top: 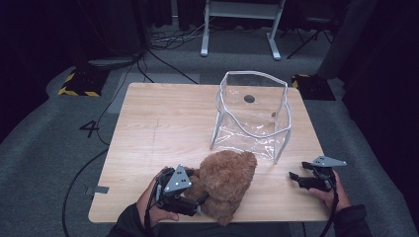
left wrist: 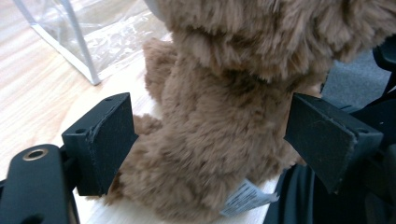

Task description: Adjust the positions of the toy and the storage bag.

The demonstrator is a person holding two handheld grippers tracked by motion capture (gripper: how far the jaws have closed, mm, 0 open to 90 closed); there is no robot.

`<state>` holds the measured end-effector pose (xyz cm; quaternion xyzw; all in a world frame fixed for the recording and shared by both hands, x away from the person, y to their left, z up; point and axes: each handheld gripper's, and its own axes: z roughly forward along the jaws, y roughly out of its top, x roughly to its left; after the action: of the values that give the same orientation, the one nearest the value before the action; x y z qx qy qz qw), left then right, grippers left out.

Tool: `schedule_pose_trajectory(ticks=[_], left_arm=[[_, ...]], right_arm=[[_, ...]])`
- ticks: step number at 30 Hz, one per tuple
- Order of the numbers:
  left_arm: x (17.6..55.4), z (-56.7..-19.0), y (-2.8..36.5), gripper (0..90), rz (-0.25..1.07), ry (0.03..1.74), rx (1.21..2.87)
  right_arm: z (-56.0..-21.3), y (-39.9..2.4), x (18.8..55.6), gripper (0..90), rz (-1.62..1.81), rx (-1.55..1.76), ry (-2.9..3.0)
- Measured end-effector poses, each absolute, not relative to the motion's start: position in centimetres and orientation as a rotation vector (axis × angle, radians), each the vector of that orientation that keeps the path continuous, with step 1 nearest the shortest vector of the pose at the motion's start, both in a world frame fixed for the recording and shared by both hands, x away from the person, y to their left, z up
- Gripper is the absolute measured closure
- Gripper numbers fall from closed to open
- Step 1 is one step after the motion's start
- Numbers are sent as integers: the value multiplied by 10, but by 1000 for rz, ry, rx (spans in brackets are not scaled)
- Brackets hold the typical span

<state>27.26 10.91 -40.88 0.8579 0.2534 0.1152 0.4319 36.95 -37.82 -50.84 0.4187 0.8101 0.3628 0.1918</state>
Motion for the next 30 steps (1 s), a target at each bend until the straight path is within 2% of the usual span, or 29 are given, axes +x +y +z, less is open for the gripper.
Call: schedule_pose_trajectory(ticks=[12,18,20,24,30], left_arm=[[279,-411,81,158,223,606,2129],[288,-423,61,151,140,610,2122],[291,-431,55,93,111,632,2113],[292,-438,49,81,135,616,2090],[291,-442,48,339,217,556,2111]], right_arm=[[-508,-377,370,234,1014,1179,2272],[-508,-378,370,234,1014,1179,2272],[-508,-378,370,234,1013,1180,2271],[-508,-377,370,234,1015,1180,2270],[-508,-377,370,234,1015,1180,2269]])
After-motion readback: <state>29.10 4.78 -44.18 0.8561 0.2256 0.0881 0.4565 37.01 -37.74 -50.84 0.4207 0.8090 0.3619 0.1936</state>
